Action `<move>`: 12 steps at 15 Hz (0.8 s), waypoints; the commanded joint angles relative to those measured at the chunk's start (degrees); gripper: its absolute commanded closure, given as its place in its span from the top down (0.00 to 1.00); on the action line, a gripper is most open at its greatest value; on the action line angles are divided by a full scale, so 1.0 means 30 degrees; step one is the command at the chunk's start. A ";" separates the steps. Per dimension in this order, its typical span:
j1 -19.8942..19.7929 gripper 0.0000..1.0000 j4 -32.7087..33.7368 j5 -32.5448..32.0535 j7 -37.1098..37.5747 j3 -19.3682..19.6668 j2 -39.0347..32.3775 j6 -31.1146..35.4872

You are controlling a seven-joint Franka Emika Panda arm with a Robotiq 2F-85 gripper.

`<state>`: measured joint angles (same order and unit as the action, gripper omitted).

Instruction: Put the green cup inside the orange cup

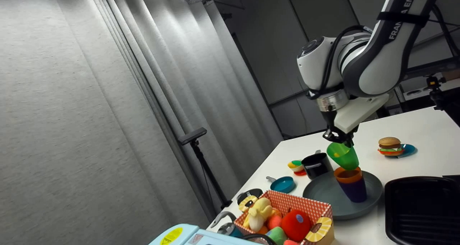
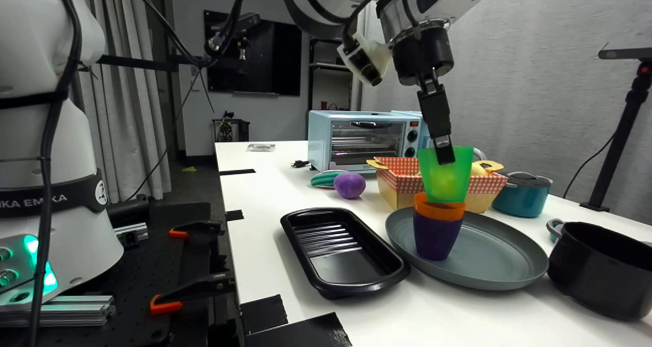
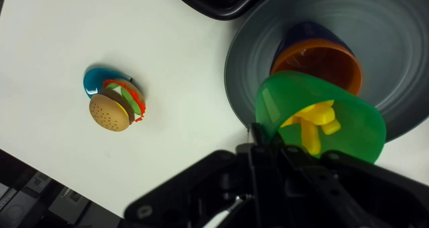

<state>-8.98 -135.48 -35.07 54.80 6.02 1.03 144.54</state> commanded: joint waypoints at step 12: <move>0.0876 0.30 0.1409 0.1432 -0.2065 0.0109 -0.1906 -0.0027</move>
<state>-7.31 -132.55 -33.56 51.51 5.82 -3.95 144.63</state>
